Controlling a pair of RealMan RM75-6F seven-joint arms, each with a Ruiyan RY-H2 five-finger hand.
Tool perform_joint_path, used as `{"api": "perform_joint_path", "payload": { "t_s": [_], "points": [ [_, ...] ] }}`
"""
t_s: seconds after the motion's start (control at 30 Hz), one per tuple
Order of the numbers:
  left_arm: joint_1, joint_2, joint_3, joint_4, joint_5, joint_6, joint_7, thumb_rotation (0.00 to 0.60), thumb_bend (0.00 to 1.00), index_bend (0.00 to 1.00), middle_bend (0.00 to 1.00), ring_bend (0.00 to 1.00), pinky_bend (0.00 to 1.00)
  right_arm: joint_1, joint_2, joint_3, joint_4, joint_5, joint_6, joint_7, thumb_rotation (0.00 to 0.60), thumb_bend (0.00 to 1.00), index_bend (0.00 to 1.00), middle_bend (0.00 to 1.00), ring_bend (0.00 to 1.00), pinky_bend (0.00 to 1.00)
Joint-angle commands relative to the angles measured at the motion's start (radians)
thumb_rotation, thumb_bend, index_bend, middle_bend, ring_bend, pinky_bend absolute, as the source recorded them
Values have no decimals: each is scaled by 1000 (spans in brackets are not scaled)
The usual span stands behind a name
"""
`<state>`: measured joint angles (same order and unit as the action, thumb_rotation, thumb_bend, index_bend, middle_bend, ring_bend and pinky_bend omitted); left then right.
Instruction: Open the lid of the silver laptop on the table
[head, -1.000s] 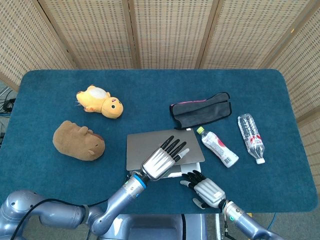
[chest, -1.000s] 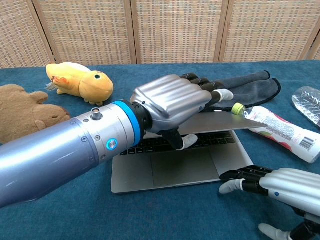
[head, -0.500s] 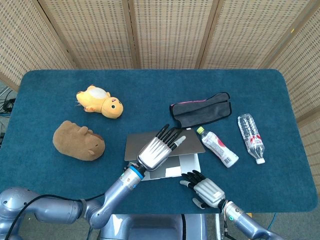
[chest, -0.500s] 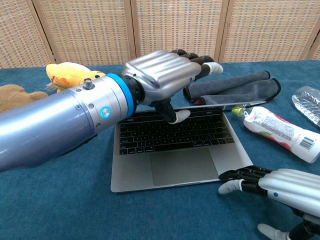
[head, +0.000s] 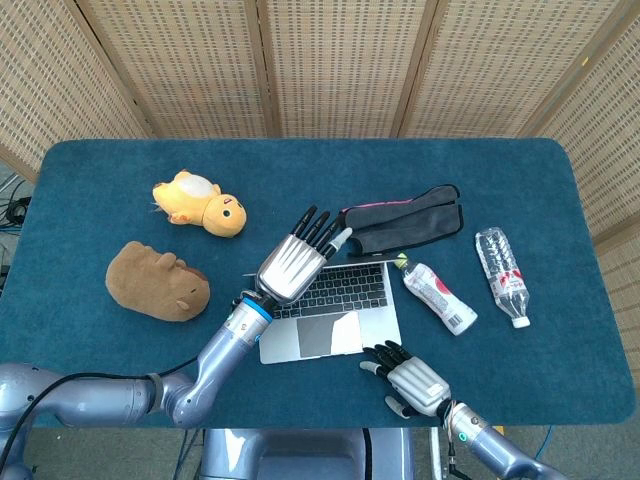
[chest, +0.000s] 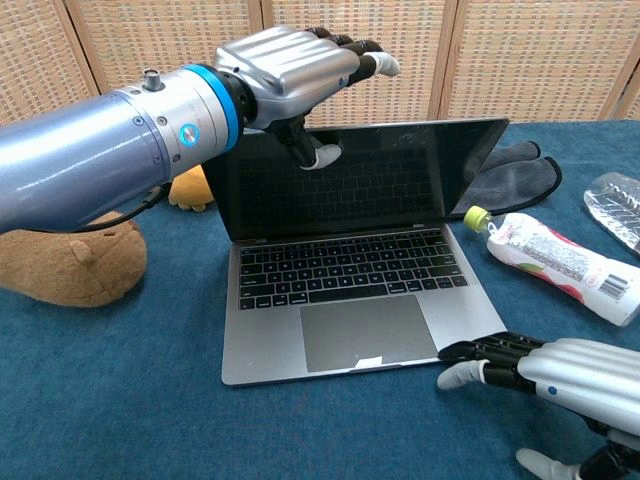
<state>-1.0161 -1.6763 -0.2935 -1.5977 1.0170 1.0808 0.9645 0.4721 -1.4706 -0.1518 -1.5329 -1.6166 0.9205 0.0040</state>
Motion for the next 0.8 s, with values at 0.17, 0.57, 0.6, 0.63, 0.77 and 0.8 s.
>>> {"api": "perform_joint_path", "payload": {
  "t_s": [0.17,0.57,0.6,0.63,0.77,0.8],
  "points": [
    [-14,23,-14,31,-39,4,13,600,404,0,0,0,0,4,2,1,-2,3,-1,1,600,517,115,29,0,0],
    [-37,43,-22,124,-135,3,40,600,399,0,0,0,0,4,2,-2,-1,12,0,0,600,517,115,29,0,0],
    [-39,44,-22,134,-145,3,43,600,398,0,0,0,0,5,2,-2,-2,12,0,0,600,517,115,29,0,0],
    [-41,44,-23,146,-156,4,45,600,397,0,0,0,0,5,2,-2,-1,12,0,0,600,517,115,29,0,0],
    [-47,46,-27,181,-190,2,54,600,396,0,0,0,0,7,2,-2,0,13,-1,0,600,517,115,30,0,0],
    [-48,47,-28,189,-199,3,56,600,396,0,0,0,0,7,2,-3,0,13,-1,0,600,517,115,30,0,0]
  ]
}}
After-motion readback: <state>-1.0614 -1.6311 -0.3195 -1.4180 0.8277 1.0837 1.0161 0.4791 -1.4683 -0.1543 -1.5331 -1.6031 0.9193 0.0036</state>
